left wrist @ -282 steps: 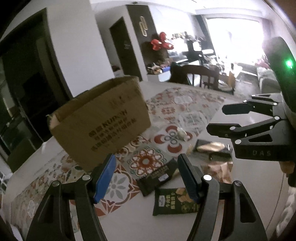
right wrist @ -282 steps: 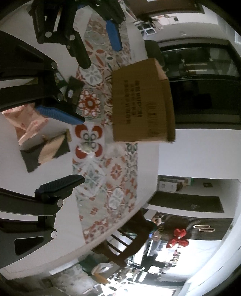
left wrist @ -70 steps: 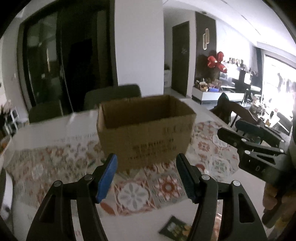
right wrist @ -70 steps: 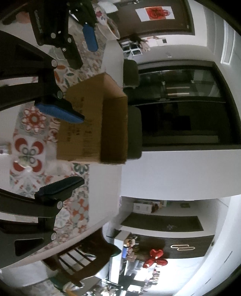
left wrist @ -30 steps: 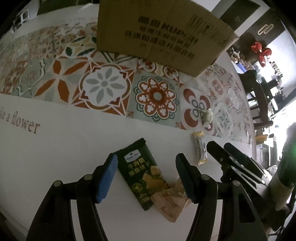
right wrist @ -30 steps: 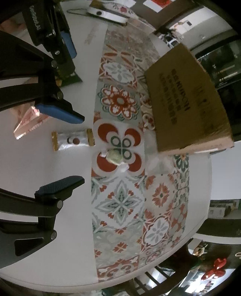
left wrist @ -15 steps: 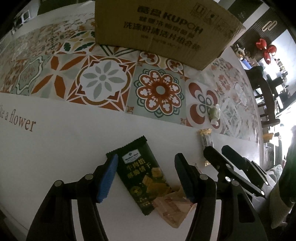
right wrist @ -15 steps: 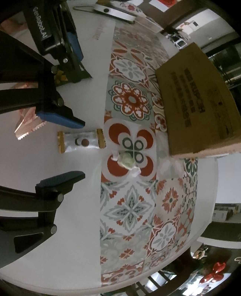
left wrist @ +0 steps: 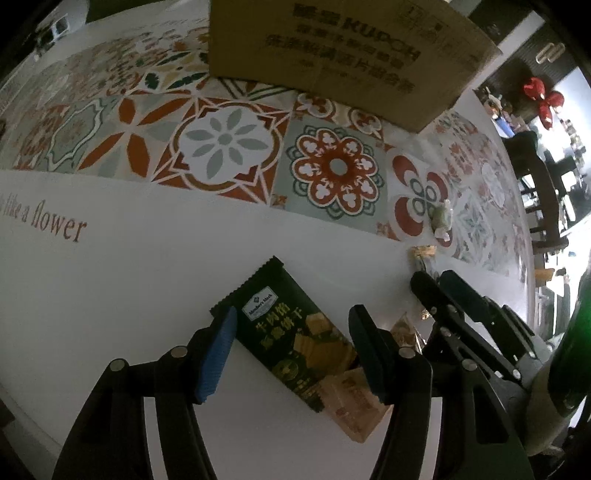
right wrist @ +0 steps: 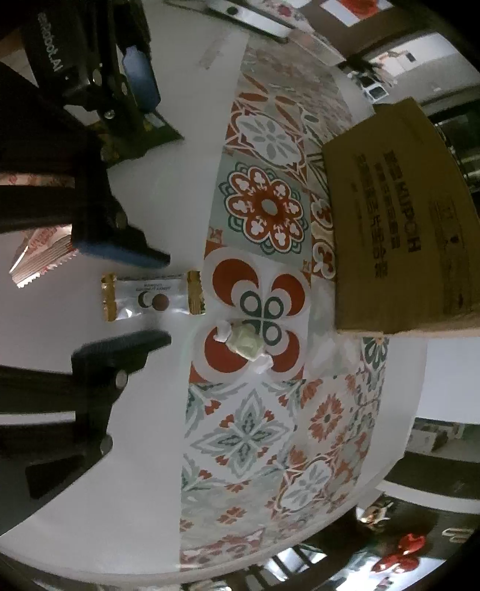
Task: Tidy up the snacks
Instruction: 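Move left tool to green cracker packet while right tool reaches gold-wrapped candy, then close left tool on green cracker packet while right tool closes on gold-wrapped candy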
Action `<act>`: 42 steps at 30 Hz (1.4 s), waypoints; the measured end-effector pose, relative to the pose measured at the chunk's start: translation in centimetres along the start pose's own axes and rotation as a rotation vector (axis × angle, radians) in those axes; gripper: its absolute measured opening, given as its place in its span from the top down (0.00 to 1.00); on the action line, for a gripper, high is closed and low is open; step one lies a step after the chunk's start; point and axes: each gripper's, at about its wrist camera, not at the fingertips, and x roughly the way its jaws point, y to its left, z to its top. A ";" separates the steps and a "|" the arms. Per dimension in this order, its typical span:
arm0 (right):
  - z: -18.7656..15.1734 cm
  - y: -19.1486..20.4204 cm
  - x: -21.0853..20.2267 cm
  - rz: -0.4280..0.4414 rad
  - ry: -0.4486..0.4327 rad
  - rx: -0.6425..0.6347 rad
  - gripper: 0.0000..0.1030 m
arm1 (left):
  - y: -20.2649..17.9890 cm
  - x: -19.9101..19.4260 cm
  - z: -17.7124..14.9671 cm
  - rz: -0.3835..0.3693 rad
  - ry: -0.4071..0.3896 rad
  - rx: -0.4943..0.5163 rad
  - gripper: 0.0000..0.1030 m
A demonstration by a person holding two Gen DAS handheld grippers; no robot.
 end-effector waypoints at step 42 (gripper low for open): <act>-0.8 0.5 -2.0 0.056 -0.069 -0.021 0.80 | 1.5 0.2 0.9 -0.109 -0.062 0.001 0.98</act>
